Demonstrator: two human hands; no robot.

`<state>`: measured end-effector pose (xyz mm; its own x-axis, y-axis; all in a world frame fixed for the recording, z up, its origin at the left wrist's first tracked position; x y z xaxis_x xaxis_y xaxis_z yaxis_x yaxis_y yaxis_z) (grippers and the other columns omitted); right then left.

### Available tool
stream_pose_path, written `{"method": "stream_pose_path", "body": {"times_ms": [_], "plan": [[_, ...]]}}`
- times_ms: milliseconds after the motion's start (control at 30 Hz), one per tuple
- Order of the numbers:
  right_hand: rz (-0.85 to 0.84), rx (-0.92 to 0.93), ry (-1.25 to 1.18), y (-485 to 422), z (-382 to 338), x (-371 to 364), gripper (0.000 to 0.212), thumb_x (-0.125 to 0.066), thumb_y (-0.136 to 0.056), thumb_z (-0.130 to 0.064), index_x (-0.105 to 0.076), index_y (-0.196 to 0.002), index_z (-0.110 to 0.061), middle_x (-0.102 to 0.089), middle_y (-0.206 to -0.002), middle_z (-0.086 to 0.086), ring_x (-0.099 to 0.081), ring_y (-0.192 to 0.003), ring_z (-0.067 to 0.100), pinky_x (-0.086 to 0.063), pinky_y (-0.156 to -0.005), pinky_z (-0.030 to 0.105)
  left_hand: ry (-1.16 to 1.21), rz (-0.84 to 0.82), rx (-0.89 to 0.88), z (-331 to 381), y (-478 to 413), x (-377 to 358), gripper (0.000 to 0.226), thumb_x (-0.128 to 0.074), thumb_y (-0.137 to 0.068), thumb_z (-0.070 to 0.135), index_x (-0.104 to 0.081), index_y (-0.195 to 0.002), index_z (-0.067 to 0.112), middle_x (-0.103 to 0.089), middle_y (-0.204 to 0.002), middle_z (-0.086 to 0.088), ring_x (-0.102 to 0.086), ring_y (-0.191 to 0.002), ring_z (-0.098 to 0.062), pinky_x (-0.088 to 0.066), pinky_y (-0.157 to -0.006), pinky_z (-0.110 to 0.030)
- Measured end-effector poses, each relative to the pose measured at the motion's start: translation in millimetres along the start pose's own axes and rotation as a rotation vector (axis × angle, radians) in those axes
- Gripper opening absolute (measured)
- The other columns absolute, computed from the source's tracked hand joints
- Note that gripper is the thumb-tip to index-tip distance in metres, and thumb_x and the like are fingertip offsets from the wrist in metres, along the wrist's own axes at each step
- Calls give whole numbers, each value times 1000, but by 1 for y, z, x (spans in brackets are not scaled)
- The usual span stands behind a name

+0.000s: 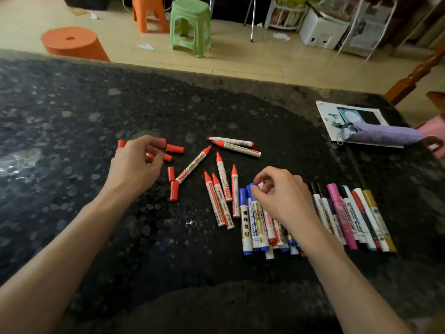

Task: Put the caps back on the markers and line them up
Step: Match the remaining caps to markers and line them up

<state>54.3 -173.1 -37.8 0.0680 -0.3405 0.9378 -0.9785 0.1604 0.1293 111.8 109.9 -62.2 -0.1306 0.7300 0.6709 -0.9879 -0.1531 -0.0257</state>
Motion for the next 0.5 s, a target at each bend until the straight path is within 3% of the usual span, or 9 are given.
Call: {"method": "stream_pose_path", "body": {"times_ms": [233, 367, 500], "plan": [[86, 91, 118, -26, -30, -31, 18, -72, -93, -44, -73, -104, -30, -61, -112, -4, -51, -114, 17, -50, -89, 33, -162, -153, 73, -8, 3, -1, 10, -68, -92, 27, -70, -99, 34, -62, -83, 18, -62, -89, -12, -44, -78, -32], [112, 27, 252, -34, -35, -38, 30, -73, -89, -52, -76, -104, -26, -60, -120, 4, -48, -119, 25, -49, -99, 40, -217, -164, 101, -15, 3, 4, 7, -68, -91, 29, -68, -95, 35, -60, -81, 20, -65, -96, -19, -46, -79, -33], [107, -36, 261, -38, -37, -42, 36, -73, -87, -57, -77, -99, -23, -62, -118, 5, -49, -117, 26, -48, -98, 41, -235, -42, 166, -26, -2, 23, 14, -66, -90, 27, -72, -102, 30, -63, -88, 12, -65, -107, -29, -50, -91, -41]]}}
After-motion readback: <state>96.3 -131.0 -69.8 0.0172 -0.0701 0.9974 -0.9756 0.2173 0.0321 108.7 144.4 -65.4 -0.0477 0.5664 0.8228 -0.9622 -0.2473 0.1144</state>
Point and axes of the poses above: each hand's wrist, its own y-axis away from the middle knuckle, its own x-axis out of the back of the hand, z = x × y, the point moved 2 cm from there along -y, towards the middle knuckle
